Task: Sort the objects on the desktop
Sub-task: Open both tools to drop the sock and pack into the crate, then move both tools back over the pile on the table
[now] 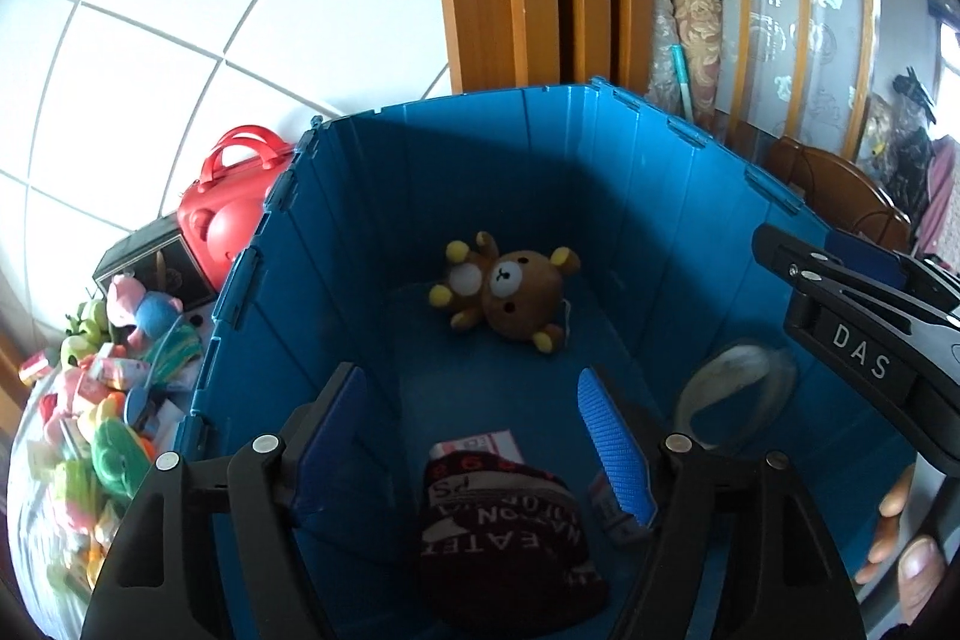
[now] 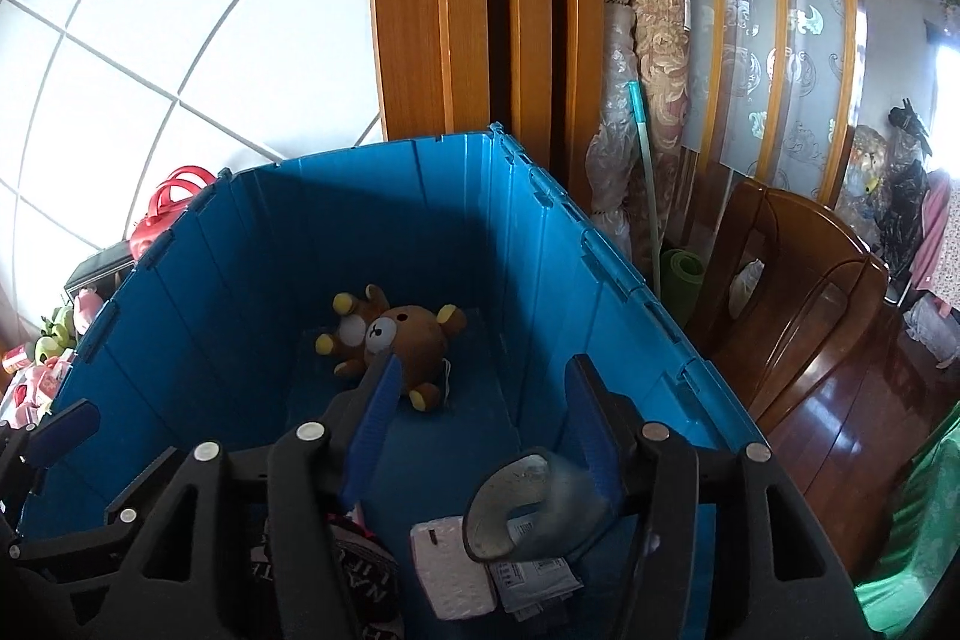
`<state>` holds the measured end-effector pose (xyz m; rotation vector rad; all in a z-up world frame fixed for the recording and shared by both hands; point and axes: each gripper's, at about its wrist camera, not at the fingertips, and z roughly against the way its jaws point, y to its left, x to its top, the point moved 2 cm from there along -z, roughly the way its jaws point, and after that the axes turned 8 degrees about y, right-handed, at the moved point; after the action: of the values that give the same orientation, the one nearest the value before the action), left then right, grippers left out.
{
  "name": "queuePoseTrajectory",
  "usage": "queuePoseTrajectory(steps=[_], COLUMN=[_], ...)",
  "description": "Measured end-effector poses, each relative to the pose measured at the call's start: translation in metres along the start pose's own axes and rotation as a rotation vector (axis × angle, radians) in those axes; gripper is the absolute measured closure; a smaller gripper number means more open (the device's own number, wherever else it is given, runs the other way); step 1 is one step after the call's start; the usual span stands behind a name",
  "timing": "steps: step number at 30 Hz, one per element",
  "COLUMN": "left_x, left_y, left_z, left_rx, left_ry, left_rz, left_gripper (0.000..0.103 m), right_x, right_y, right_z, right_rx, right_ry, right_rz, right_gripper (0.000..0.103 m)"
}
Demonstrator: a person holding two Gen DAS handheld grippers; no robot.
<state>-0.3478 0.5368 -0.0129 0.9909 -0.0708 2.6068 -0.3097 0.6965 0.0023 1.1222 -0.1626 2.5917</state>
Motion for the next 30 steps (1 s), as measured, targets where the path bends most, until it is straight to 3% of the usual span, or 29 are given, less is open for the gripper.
queuePoseTrajectory(steps=[24,28,29,30], left_x=[-0.003,-0.003,-0.005,-0.009], left_y=[0.007,0.014,0.018,0.022], left_z=[0.006,0.009,0.013,0.019], left_rx=[-0.015,-0.058,-0.06,-0.063], left_ry=[-0.043,-0.057,-0.069,-0.085], left_rz=[0.042,0.059,0.067,0.081], left_gripper=[0.029,0.029,0.029,0.029], right_x=[-0.004,-0.003,-0.003,-0.003], right_y=[-0.008,-0.008,-0.009,-0.009], right_z=[0.007,0.007,0.007,0.009], right_rx=[0.004,0.019,0.026,0.032], right_ry=[-0.041,-0.036,-0.035,-0.035], right_rz=[-0.054,-0.055,-0.055,-0.056], right_gripper=[0.047,0.046,0.045,0.035])
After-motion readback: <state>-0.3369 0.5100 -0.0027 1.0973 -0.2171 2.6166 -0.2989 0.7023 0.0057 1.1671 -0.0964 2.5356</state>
